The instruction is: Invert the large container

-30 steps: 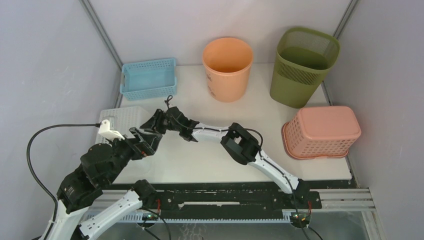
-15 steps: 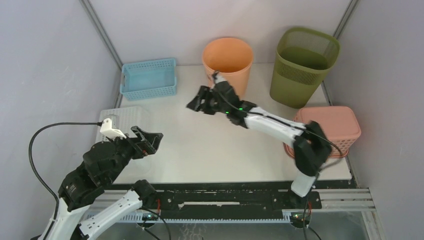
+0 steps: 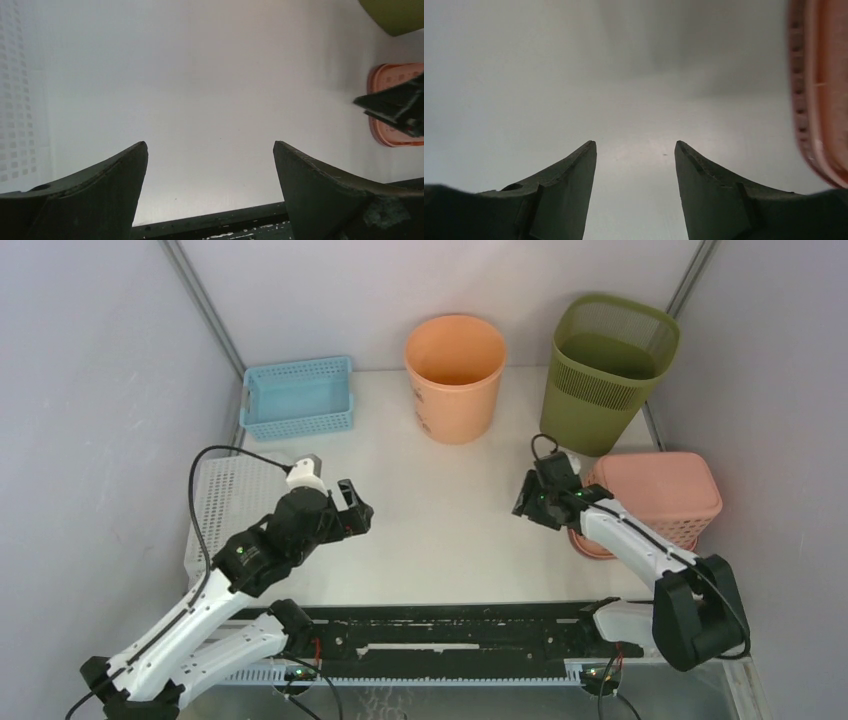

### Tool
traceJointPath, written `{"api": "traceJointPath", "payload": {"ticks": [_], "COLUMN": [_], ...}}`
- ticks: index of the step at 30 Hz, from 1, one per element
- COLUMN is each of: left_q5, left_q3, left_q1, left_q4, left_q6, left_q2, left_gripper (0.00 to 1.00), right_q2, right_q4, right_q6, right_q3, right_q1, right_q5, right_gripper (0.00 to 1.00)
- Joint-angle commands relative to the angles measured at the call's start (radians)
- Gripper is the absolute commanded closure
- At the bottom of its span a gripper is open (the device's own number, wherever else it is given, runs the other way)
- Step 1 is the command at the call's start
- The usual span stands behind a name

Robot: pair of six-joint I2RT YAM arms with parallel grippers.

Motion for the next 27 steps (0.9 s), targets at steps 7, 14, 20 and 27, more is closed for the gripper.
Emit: {"api": "traceJointPath", "payload": {"ticks": [7,14,20,27], "left_q5": [0.115,0.051,0.041,0.019], "left_q3": [-0.251,-0.292,-0.292,-0.286], "left_q1": [0.245,0.365,0.524,0.639], "left_q4": [0.188,0.181,0.174,0.235], "left_q6": [-0.062,-0.087,-0.128,-0.172], "left_q2": [0.055,0.089,0.093,0.141], "left_gripper": [0.0,0.0,0.0,0.0], "right_q2": [-0.098,-0.097,-0.204,-0.311], "right_q4": [-0.112,-0.103,-0.023,0.024], "right_q6": [-0.014,-0.028,-0.057,-0.102], "right_q3": [-0.003,-0.003,-0.022,-0.011], "right_q1": [-0.255,-0.308,-0.198,-0.092], "right_q5": [0.129,0.115,0.0,-0.111], "right_gripper": [0.33,0.33,0.33,0.29]}}
